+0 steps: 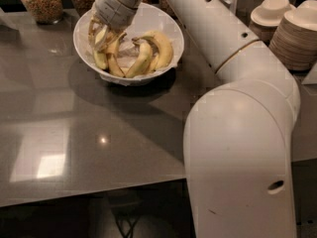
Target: Pick banana from white bowl
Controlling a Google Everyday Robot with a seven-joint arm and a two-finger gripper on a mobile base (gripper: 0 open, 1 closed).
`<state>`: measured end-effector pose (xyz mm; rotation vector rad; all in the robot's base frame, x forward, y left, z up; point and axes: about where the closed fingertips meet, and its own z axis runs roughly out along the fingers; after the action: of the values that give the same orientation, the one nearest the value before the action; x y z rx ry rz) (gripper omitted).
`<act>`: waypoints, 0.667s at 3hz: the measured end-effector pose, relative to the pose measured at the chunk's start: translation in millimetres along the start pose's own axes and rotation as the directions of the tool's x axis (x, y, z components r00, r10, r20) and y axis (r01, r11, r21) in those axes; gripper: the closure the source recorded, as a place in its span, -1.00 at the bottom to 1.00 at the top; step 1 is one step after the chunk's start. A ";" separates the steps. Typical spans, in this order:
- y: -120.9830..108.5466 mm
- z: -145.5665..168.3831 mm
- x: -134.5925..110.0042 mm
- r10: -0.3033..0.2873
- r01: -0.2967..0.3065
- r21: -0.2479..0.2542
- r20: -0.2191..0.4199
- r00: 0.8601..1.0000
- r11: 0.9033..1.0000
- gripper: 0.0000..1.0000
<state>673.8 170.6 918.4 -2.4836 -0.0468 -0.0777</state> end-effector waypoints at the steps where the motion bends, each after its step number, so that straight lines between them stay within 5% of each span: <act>1: 1.3 8.3 0.4 -0.013 0.014 -0.024 0.020 1.000 1.000 0.06; 2: -1.4 4.6 1.4 -0.015 0.015 -0.027 0.019 1.000 1.000 -0.12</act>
Offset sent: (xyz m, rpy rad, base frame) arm 0.0170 -0.0062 0.0121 -0.0603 -0.0276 0.0219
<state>675.4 174.5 915.7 -2.5117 -0.0733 -0.0613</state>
